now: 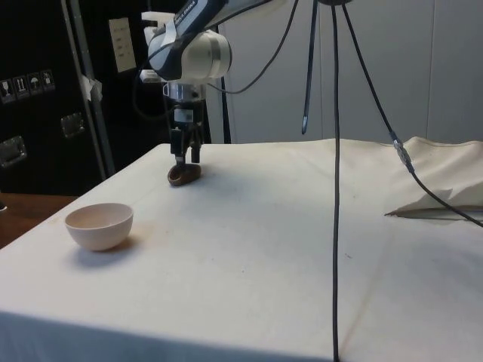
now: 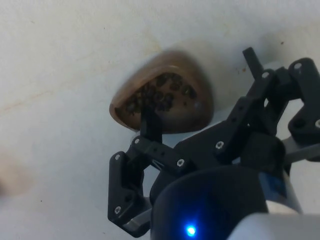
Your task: Pour the coffee beans from the cup into the bowl.
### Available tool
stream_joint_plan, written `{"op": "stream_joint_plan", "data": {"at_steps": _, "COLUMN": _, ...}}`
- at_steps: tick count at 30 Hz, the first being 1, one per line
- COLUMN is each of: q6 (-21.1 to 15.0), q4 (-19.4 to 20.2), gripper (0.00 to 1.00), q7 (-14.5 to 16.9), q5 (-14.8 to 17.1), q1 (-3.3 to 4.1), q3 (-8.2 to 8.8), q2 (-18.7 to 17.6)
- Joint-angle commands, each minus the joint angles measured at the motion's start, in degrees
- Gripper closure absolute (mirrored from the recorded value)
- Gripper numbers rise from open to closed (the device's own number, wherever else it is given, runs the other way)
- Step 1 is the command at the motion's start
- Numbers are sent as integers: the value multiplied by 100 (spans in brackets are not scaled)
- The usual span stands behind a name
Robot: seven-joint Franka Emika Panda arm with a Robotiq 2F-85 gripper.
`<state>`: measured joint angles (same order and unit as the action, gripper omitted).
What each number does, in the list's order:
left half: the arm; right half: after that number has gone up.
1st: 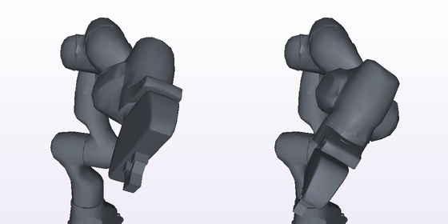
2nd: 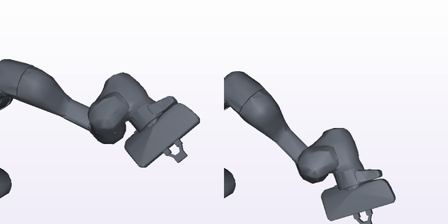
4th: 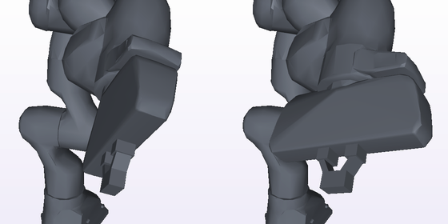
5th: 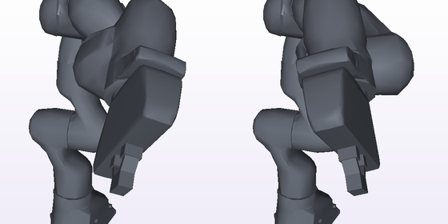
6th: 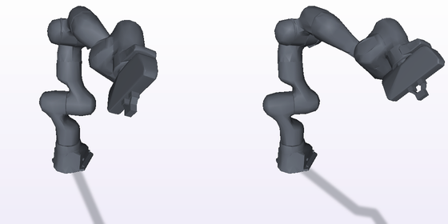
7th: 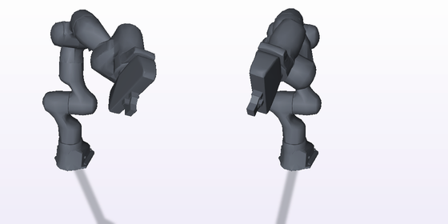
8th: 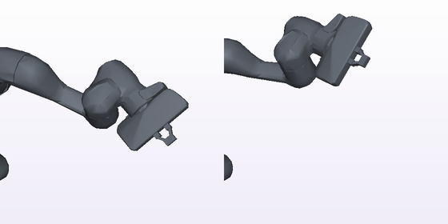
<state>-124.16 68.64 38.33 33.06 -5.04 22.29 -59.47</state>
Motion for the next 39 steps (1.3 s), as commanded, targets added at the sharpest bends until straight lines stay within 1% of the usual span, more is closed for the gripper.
{"op": "stream_joint_plan", "data": {"at_steps": 1, "q6": -34, "q4": -11, "gripper": 0, "q7": -29, "q5": -23, "q1": 23, "q3": 29, "q2": -23}}
{"op": "stream_joint_plan", "data": {"at_steps": 4, "q6": -34, "q4": -11, "gripper": 0, "q7": -29, "q5": -23, "q1": 34, "q3": 40, "q2": -29}}
{"op": "stream_joint_plan", "data": {"at_steps": 5, "q6": 0, "q4": 0, "gripper": 0, "q7": 0, "q5": 0, "q1": 11, "q3": 17, "q2": -6}}
{"op": "stream_joint_plan", "data": {"at_steps": 6, "q6": -40, "q4": -11, "gripper": 0, "q7": -34, "q5": -23, "q1": 34, "q3": 46, "q2": -34}}
{"op": "stream_joint_plan", "data": {"at_steps": 9, "q6": -46, "q4": -17, "gripper": 0, "q7": -57, "q5": -46, "q1": 52, "q3": 69, "q2": -52}}
{"op": "stream_joint_plan", "data": {"at_steps": 13, "q6": -63, "q4": -17, "gripper": 0, "q7": -97, "q5": -80, "q1": 103, "q3": 138, "q2": -80}}
{"op": "stream_joint_plan", "data": {"at_steps": 14, "q6": -52, "q4": 0, "gripper": 0, "q7": -40, "q5": -34, "q1": 74, "q3": 92, "q2": -57}}
{"op": "stream_joint_plan", "data": {"at_steps": 15, "q6": -69, "q4": -17, "gripper": 0, "q7": -97, "q5": -80, "q1": 103, "q3": 138, "q2": -80}}
{"op": "stream_joint_plan", "data": {"at_steps": 20, "q6": -80, "q4": -11, "gripper": 0, "q7": -92, "q5": -63, "q1": 126, "q3": 166, "q2": -80}}
{"op": "stream_joint_plan", "data": {"at_steps": 21, "q6": -86, "q4": -11, "gripper": 0, "q7": -97, "q5": -63, "q1": 126, "q3": 172, "q2": -80}}
{"op": "stream_joint_plan", "data": {"at_steps": 22, "q6": -63, "q4": -6, "gripper": 0, "q7": -52, "q5": -40, "q1": 109, "q3": 143, "q2": -63}}
{"op": "stream_joint_plan", "data": {"at_steps": 23, "q6": -86, "q4": -17, "gripper": 0, "q7": -109, "q5": -69, "q1": 132, "q3": 183, "q2": -86}}
{"op": "stream_joint_plan", "data": {"at_steps": 28, "q6": -120, "q4": -29, "gripper": 0, "q7": -149, "q5": -80, "q1": 166, "q3": 223, "q2": -109}}
{"op": "stream_joint_plan", "data": {"at_steps": 31, "q6": -115, "q4": -46, "gripper": 0, "q7": -160, "q5": -63, "q1": 160, "q3": 218, "q2": -115}}
{"op": "stream_joint_plan", "data": {"at_steps": 32, "q6": -103, "q4": -6, "gripper": 0, "q7": -109, "q5": -46, "q1": 149, "q3": 195, "q2": -80}}
{"op": "stream_joint_plan", "data": {"at_steps": 33, "q6": -115, "q4": -46, "gripper": 0, "q7": -166, "q5": -57, "q1": 160, "q3": 212, "q2": -120}}
{"op": "stream_joint_plan", "data": {"at_steps": 39, "q6": -109, "q4": -23, "gripper": 0, "q7": -155, "q5": -46, "q1": 155, "q3": 201, "q2": -97}}
